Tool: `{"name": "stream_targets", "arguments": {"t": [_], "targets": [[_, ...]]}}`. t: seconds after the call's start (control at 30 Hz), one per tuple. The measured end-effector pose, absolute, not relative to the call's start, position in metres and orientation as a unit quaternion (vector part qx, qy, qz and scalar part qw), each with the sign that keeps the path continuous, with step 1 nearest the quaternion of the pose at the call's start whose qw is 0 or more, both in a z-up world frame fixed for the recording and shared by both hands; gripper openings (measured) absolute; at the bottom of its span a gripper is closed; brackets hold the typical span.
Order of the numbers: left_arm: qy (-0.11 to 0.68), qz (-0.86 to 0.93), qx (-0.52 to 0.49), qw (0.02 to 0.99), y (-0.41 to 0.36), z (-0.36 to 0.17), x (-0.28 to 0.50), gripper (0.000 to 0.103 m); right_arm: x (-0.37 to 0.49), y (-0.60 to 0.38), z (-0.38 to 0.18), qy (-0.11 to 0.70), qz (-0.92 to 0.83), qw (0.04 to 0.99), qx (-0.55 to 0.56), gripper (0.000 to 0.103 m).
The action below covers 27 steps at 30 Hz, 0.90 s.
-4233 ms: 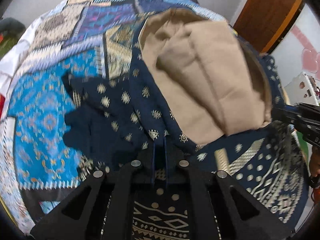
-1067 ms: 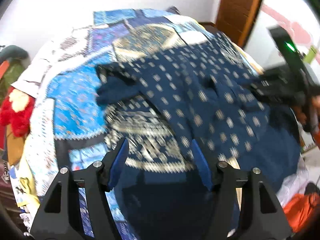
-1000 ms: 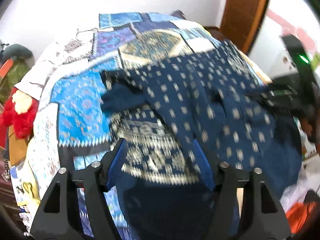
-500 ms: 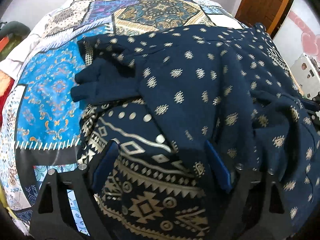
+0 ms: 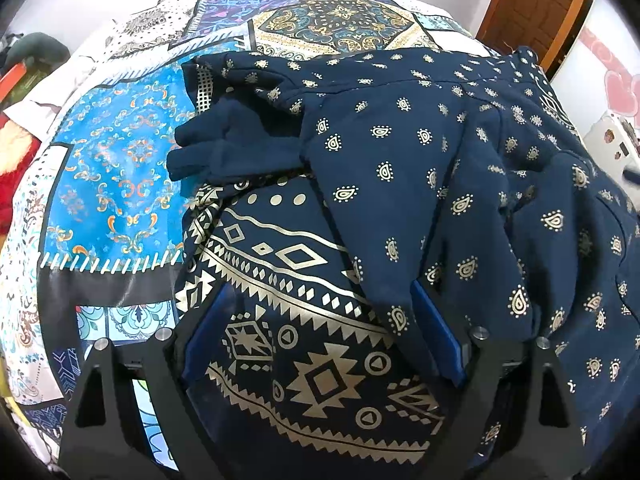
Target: Fold large clothes
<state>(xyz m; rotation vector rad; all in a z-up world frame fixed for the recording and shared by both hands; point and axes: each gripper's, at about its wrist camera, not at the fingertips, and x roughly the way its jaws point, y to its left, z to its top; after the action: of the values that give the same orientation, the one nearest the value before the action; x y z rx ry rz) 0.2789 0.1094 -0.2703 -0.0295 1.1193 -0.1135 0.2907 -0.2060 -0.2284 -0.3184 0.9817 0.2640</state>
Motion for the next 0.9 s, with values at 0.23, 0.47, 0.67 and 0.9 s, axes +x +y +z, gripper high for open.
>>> {"name": "stream_targets", "arguments": {"t": [0.23, 0.47, 0.67, 0.9], "targets": [[0.518, -0.046, -0.029, 0.854, 0.134, -0.238, 0.286, 0.089, 0.311, -0.256, -0.213, 0.488, 0.112, 0.864, -0.050, 0.103], [0.515, 0.006, -0.068, 0.854, 0.186, -0.228, 0.335, 0.093, 0.355, -0.268, -0.200, 0.479, 0.130, 0.867, 0.044, 0.103], [0.549, 0.022, -0.143, 0.823, 0.228, -0.271, 0.388, 0.093, 0.400, -0.264, -0.219, 0.502, 0.141, 0.849, 0.087, 0.102], [0.557, -0.021, -0.235, 0.797, 0.240, -0.316, 0.434, 0.093, 0.449, -0.260, -0.248, 0.525, 0.155, 0.831, 0.105, 0.086]]}}
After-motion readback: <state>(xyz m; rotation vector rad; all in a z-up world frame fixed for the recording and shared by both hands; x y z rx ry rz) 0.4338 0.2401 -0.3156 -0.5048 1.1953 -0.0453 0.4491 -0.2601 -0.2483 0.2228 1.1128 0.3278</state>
